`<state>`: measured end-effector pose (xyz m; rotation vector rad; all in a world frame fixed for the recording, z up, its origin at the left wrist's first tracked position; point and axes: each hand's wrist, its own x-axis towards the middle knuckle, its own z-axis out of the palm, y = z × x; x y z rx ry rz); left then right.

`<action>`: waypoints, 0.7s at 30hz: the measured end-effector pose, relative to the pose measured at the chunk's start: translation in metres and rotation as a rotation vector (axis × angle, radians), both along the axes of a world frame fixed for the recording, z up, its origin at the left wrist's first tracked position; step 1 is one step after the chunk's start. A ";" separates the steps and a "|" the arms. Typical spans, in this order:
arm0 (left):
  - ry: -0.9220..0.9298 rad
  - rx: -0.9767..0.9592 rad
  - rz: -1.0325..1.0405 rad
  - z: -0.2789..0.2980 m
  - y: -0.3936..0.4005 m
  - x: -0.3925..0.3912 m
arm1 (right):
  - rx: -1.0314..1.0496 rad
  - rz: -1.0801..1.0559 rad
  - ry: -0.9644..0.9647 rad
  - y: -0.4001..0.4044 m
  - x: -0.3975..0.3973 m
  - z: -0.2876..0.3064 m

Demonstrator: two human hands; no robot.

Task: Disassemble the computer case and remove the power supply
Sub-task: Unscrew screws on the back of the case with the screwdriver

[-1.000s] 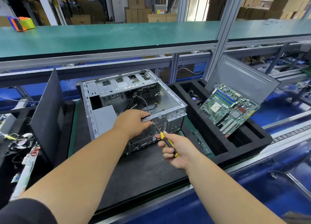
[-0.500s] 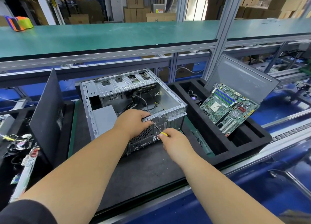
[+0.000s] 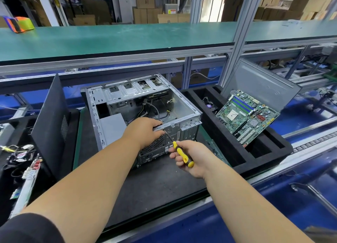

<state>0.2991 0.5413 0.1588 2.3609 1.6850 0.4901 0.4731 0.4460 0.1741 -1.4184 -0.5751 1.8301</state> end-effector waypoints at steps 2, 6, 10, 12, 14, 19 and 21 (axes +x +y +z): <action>-0.001 0.000 0.003 -0.001 0.000 0.000 | -0.038 0.020 0.096 -0.001 0.006 -0.002; -0.003 -0.006 0.000 -0.001 0.001 0.000 | -0.046 0.037 0.200 -0.002 0.004 -0.005; -0.005 -0.016 -0.014 0.000 0.001 0.000 | 0.013 0.049 0.014 -0.001 -0.004 -0.001; -0.003 -0.018 -0.019 0.001 0.000 -0.001 | 0.081 0.120 -0.279 0.000 -0.009 0.004; -0.011 -0.026 -0.015 0.001 0.000 -0.001 | 0.231 0.230 -0.705 -0.001 -0.013 0.008; -0.008 -0.027 -0.034 0.002 0.000 -0.001 | 0.457 0.399 -1.460 -0.007 -0.031 0.002; -0.011 -0.021 -0.037 0.002 0.000 -0.001 | 0.450 0.423 -1.589 -0.006 -0.039 0.000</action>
